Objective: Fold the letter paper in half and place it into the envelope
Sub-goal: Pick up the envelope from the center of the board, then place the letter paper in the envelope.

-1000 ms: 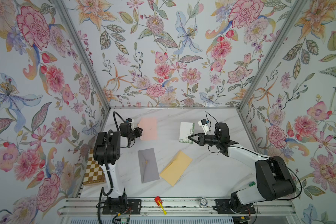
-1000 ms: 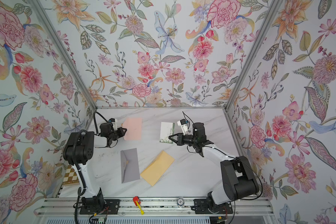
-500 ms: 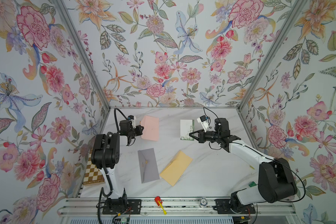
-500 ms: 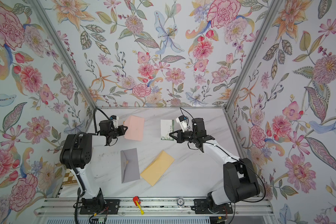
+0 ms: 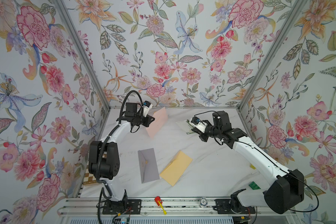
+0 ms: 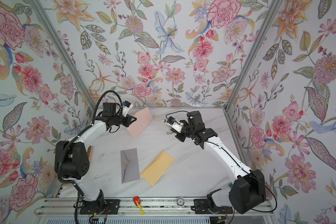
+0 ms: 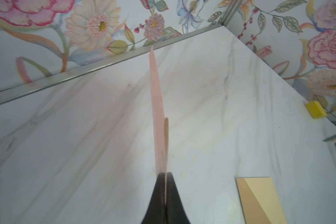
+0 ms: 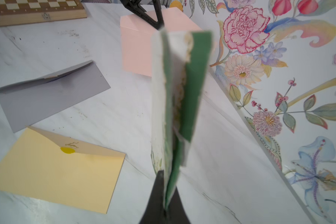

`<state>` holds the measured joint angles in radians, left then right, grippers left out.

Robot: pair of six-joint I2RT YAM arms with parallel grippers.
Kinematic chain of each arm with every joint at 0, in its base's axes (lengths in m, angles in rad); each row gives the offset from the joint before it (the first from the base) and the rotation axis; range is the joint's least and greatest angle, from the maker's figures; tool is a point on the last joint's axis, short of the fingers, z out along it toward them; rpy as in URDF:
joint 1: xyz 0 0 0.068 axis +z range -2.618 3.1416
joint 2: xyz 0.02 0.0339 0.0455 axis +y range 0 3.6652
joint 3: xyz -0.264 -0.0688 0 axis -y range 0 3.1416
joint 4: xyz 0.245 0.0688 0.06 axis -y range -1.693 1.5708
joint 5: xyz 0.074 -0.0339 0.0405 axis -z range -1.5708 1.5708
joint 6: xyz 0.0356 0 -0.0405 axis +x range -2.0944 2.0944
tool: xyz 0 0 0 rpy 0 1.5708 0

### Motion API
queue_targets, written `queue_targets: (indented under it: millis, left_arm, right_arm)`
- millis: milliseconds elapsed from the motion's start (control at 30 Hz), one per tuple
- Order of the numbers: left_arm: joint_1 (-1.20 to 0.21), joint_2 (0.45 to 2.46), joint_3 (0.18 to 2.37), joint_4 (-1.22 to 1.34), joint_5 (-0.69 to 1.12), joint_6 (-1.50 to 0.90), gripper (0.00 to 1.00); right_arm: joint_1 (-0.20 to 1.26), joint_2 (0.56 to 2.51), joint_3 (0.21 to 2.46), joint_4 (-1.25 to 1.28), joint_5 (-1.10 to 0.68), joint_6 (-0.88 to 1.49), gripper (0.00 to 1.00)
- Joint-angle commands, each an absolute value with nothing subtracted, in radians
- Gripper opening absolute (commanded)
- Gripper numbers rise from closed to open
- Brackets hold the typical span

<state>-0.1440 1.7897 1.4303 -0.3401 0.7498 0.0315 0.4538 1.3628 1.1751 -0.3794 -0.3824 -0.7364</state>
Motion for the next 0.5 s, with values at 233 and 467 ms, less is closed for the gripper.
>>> queue_targets:
  millis: [233, 467]
  left_arm:
    - [-0.22, 1.817, 1.509, -0.79, 0.947, 0.363, 0.0]
    - [-0.257, 1.863, 1.527, -0.823, 0.998, 0.395, 0.0]
  right_arm:
    - [0.585, 1.416, 1.336, -0.567, 0.007, -1.368, 0.0]
    - [0.639, 1.487, 1.381, -0.615, 0.098, -1.44, 0.0]
